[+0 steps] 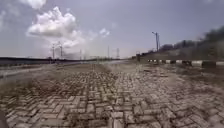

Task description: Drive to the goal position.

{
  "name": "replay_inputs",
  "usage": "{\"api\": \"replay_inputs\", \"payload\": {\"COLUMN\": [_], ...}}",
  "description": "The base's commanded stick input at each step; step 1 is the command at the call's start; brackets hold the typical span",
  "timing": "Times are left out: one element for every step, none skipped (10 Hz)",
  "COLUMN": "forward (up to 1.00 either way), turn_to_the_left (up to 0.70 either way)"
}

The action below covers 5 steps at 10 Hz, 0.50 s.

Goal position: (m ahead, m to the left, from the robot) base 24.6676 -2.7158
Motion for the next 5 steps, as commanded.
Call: {"api": "replay_inputs", "payload": {"forward": [0.70, 0.70, 0.70, 0.70, 0.70], "turn_to_the_left": [0.00, 0.00, 0.00, 0.00, 0.00]}}
